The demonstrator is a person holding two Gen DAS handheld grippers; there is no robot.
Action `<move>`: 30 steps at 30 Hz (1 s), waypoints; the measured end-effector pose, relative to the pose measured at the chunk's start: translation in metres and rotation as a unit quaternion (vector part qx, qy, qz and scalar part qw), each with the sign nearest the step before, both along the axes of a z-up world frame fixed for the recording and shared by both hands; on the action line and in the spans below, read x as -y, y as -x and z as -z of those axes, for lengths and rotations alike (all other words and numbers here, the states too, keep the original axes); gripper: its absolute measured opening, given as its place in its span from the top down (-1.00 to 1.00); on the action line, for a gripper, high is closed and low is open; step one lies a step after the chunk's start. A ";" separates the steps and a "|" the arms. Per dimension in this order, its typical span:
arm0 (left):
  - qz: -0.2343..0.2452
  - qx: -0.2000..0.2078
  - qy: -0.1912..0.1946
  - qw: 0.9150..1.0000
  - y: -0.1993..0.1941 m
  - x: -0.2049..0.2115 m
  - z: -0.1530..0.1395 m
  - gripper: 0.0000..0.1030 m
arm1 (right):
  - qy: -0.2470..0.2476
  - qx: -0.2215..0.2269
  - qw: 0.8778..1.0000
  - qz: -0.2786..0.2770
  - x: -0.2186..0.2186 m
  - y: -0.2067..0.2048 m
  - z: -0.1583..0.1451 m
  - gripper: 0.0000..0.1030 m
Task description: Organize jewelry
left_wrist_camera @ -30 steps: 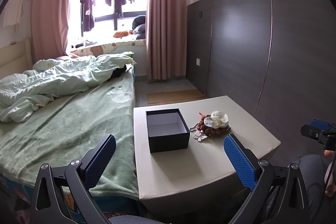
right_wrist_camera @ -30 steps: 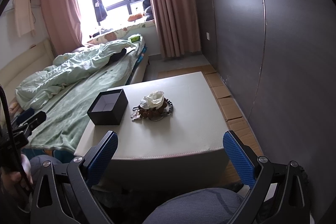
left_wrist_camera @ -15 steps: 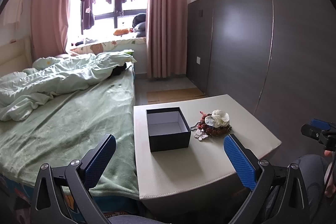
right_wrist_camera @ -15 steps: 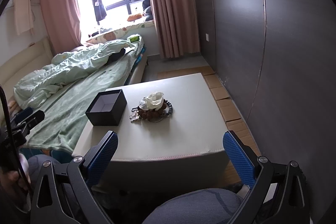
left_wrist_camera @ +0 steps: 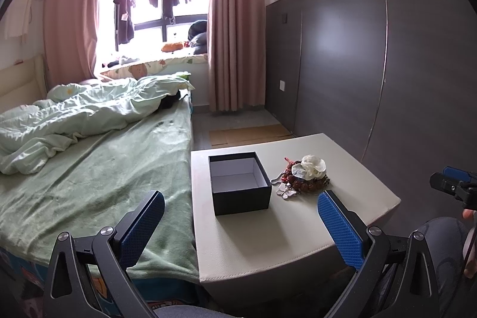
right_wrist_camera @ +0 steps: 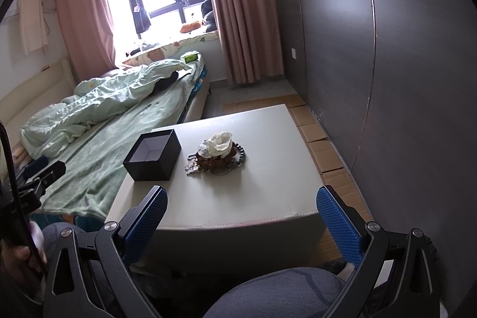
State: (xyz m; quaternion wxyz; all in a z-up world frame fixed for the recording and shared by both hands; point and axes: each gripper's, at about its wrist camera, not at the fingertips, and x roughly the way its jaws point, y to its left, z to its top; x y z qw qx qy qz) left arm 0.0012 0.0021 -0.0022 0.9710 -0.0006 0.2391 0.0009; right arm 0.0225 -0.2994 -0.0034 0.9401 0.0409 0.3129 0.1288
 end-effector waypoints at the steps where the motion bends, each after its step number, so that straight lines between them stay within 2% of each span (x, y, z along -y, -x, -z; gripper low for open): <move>1: 0.000 0.001 -0.002 1.000 0.000 0.000 0.000 -0.99 | 0.000 0.000 1.000 0.000 0.000 0.000 0.000 -0.95; 11: -0.005 0.003 -0.011 1.000 -0.003 -0.002 -0.002 -0.99 | 0.001 -0.001 1.000 0.001 -0.002 -0.001 0.000 -0.95; 17: 0.018 -0.025 -0.037 0.999 -0.021 0.005 0.000 -0.99 | 0.006 -0.023 1.000 0.012 -0.001 -0.017 0.002 -0.95; 23: 0.056 -0.041 -0.008 0.998 -0.047 0.011 0.000 -0.99 | -0.028 -0.048 0.998 0.009 0.012 -0.044 0.004 -0.95; 26: 0.079 -0.060 0.013 0.995 -0.067 0.017 0.002 -0.99 | -0.060 -0.058 0.997 0.006 0.019 -0.061 0.007 -0.95; 30: 0.109 -0.079 0.022 0.991 -0.095 0.031 0.004 -0.93 | -0.073 -0.065 0.995 0.006 0.020 -0.083 0.010 -0.95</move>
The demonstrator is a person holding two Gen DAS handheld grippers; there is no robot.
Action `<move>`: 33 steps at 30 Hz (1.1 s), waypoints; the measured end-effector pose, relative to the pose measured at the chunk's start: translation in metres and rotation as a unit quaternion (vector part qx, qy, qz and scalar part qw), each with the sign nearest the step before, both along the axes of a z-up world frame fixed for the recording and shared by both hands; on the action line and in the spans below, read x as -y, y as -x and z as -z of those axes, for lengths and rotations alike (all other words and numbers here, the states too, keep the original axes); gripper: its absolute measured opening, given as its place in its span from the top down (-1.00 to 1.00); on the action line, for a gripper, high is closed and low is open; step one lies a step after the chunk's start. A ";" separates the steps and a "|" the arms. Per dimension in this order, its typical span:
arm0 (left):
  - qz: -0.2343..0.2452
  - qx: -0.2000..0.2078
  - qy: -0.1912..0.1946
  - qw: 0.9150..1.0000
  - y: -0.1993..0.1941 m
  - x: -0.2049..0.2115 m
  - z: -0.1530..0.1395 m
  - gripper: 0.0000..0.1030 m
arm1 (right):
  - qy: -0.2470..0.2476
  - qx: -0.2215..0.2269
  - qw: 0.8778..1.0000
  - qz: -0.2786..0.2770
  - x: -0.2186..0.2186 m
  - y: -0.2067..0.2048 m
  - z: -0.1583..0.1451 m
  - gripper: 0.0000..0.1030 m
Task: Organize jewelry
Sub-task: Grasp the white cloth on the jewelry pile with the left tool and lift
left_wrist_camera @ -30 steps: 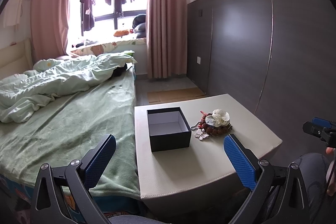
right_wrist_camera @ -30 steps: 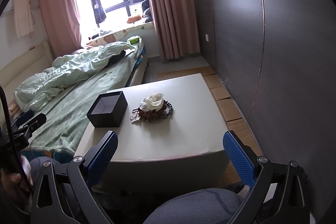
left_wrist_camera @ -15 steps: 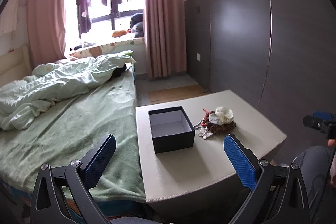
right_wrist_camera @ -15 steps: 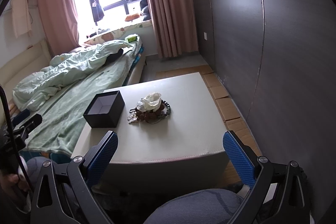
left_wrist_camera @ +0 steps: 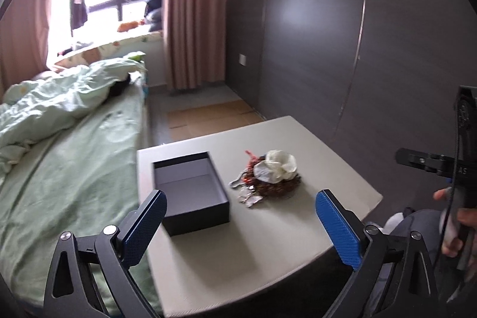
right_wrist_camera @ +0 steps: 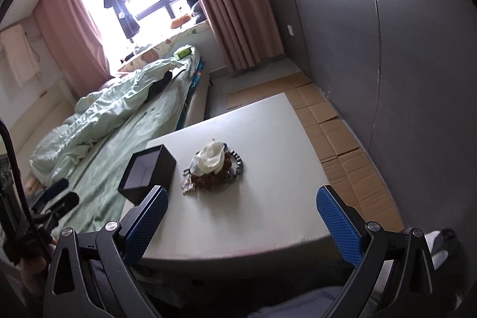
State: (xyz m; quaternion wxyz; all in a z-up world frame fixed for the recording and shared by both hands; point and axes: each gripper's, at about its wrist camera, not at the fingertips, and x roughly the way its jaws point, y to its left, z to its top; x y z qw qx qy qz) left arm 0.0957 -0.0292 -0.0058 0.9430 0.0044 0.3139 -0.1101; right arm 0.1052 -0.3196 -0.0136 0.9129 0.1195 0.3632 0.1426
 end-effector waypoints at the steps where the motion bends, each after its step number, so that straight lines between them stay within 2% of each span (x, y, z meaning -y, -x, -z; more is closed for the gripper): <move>1: 0.007 -0.007 0.001 1.000 -0.008 0.004 0.001 -0.91 | -0.004 -0.003 1.000 -0.001 0.000 -0.006 0.001 -0.95; 6: 0.036 -0.035 0.002 0.999 -0.041 0.020 0.005 -0.89 | -0.034 -0.027 0.999 -0.010 -0.004 -0.036 0.013 -0.94; 13: 0.064 -0.091 0.001 0.994 -0.087 0.041 0.021 -0.75 | -0.087 -0.066 0.994 -0.021 -0.004 -0.070 0.031 -0.93; 15: 0.071 -0.110 0.008 0.991 -0.099 0.047 0.028 -0.71 | -0.102 -0.078 0.992 -0.019 -0.001 -0.079 0.037 -0.87; 18: 0.080 -0.139 0.015 0.987 -0.119 0.056 0.038 -0.64 | -0.110 -0.107 0.988 -0.003 0.003 -0.096 0.049 -0.64; 25: 0.089 -0.184 0.008 0.979 -0.153 0.075 0.068 -0.53 | -0.142 -0.138 0.980 0.007 0.007 -0.119 0.067 -0.62; 30: 0.088 -0.209 0.025 0.974 -0.169 0.076 0.086 -0.27 | -0.133 -0.158 0.978 0.007 0.002 -0.132 0.075 -0.62; 33: 0.091 -0.227 0.035 0.969 -0.174 0.075 0.098 0.14 | -0.133 -0.166 0.977 0.007 0.001 -0.139 0.079 -0.62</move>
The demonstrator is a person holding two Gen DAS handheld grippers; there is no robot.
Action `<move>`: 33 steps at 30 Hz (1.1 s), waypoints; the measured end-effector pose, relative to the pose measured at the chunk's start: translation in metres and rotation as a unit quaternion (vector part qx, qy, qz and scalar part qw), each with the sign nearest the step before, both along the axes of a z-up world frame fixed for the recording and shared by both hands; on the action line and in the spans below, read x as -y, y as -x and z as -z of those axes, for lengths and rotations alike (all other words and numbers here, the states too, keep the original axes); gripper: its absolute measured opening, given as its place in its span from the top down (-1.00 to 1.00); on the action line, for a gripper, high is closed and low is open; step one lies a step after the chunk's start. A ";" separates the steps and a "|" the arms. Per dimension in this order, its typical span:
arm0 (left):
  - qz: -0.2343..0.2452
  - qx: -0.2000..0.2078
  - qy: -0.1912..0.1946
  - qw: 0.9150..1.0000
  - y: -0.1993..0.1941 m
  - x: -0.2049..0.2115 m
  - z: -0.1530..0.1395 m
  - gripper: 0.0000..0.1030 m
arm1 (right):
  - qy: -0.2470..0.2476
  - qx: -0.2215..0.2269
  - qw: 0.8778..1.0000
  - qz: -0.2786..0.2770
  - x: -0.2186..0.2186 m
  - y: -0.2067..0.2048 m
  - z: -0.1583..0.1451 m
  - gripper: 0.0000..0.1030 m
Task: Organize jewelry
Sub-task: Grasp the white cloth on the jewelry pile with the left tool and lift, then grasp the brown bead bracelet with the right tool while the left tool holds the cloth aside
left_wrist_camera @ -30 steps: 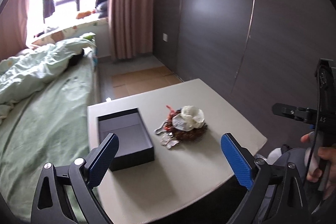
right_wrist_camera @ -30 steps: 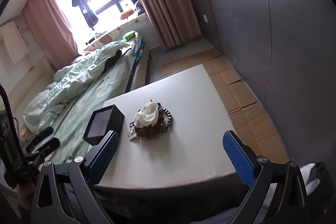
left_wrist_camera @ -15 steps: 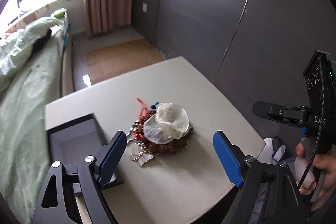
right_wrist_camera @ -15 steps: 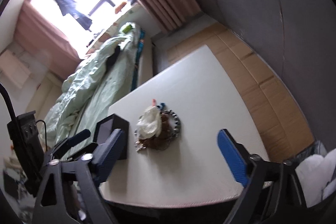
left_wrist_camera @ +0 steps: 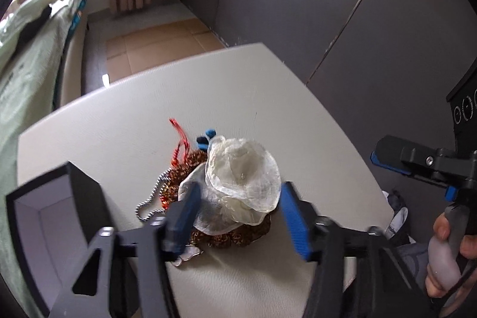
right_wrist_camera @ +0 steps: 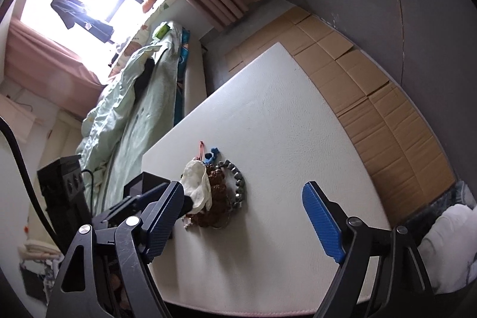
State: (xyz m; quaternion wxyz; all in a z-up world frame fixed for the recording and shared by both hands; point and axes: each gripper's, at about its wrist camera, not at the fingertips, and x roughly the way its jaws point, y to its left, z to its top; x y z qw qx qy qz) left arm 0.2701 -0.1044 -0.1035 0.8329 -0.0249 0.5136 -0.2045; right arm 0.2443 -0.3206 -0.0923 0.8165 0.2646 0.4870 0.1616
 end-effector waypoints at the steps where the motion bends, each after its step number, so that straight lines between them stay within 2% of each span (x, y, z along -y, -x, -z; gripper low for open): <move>1: -0.001 -0.007 0.005 1.000 -0.003 -0.001 0.004 0.44 | 0.004 -0.002 1.000 -0.001 -0.002 -0.003 0.001 -0.62; 2: -0.005 -0.012 0.009 1.000 -0.005 -0.002 0.006 0.75 | 0.005 -0.003 1.000 -0.002 -0.003 -0.005 0.001 -0.62; 5: -0.016 -0.012 0.029 0.999 -0.008 -0.009 0.003 0.97 | 0.000 -0.010 1.000 -0.013 -0.011 -0.013 0.003 -0.62; 9: -0.035 0.026 0.056 0.997 -0.005 -0.023 -0.023 0.98 | -0.022 -0.024 0.999 -0.034 -0.025 -0.024 0.008 -0.61; 12: -0.052 0.052 0.075 0.994 -0.001 -0.038 -0.042 0.98 | -0.003 -0.027 0.998 -0.049 -0.040 -0.030 0.011 -0.61; 16: -0.069 0.071 0.092 0.991 0.004 -0.056 -0.057 0.98 | 0.001 -0.035 0.997 -0.064 -0.054 -0.035 0.016 -0.39; 25: -0.100 0.090 0.107 0.985 0.014 -0.093 -0.073 0.98 | 0.073 -0.055 0.991 -0.098 -0.086 -0.050 0.028 -0.33; 28: -0.110 0.098 0.111 0.983 0.017 -0.106 -0.078 0.98 | 0.100 -0.066 0.986 -0.114 -0.096 -0.055 0.036 -0.17; 30: -0.117 0.103 0.111 0.981 0.022 -0.115 -0.081 0.98 | 0.125 -0.070 0.982 -0.126 -0.105 -0.058 0.041 0.04; 31: -0.121 0.104 0.113 0.981 0.024 -0.119 -0.082 0.98 | 0.137 -0.072 0.979 -0.130 -0.107 -0.058 0.043 0.27; 32: -0.124 0.106 0.113 0.980 0.026 -0.124 -0.083 0.98 | 0.144 -0.072 0.978 -0.133 -0.109 -0.057 0.043 0.59; 33: -0.128 0.107 0.114 0.979 0.027 -0.129 -0.086 0.98 | 0.143 -0.070 0.978 -0.135 -0.109 -0.055 0.042 0.59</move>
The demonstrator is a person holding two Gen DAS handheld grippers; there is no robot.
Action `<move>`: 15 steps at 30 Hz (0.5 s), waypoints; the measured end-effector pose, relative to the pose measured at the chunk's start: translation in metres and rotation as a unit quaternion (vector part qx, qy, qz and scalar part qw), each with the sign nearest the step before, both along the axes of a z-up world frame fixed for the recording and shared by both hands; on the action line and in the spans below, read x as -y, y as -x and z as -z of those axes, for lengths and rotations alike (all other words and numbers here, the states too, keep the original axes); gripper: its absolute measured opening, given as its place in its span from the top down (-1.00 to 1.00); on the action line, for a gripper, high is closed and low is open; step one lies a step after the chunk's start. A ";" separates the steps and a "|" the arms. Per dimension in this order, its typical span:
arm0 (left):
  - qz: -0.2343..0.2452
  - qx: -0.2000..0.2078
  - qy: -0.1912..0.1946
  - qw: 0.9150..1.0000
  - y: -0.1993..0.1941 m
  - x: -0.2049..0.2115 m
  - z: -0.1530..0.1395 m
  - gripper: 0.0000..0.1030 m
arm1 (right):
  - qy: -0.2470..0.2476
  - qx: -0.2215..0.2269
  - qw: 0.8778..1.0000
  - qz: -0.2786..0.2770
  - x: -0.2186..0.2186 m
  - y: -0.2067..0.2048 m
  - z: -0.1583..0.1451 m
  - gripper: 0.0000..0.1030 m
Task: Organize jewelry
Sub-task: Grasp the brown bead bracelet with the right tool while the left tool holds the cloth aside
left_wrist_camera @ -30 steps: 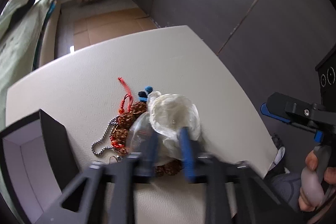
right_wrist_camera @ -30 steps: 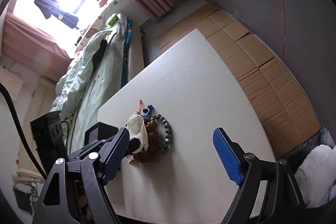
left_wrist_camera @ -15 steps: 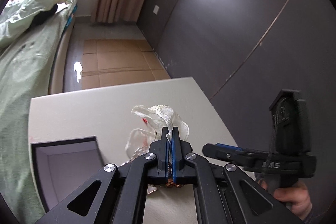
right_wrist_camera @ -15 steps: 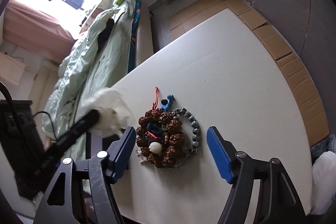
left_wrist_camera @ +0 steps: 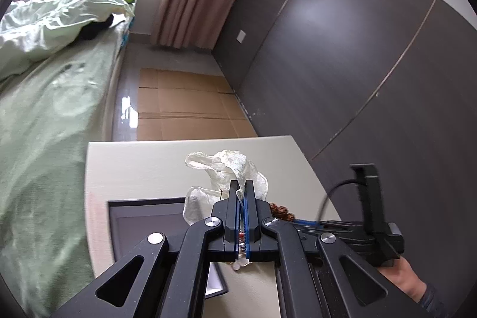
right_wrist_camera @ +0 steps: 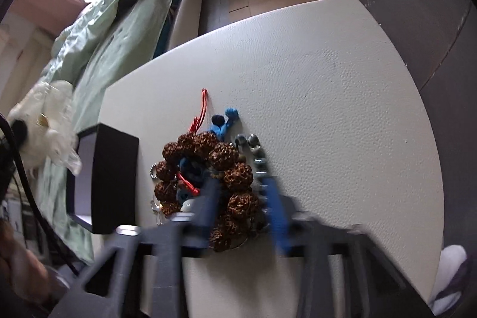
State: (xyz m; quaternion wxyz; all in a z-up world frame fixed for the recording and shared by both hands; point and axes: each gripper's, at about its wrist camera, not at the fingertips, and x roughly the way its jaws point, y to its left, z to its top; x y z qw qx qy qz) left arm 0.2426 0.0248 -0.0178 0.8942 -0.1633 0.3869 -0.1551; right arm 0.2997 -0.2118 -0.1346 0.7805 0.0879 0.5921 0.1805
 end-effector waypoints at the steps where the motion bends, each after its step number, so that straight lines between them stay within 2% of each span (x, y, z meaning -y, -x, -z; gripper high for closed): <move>1: -0.006 0.001 -0.001 1.000 0.002 -0.004 -0.001 0.98 | -0.004 0.005 1.000 0.001 0.001 0.002 -0.003 0.59; 5: -0.023 0.000 0.002 1.000 0.008 -0.021 -0.003 0.98 | -0.032 0.050 0.998 -0.002 0.007 0.013 -0.028 0.59; 10: -0.042 -0.014 0.006 0.999 0.011 -0.037 0.005 0.98 | -0.063 0.085 0.994 -0.007 0.004 0.029 -0.052 0.59; 15: -0.043 -0.037 0.011 0.998 0.012 -0.043 0.013 0.95 | -0.093 0.120 0.988 -0.014 -0.014 0.043 -0.075 0.59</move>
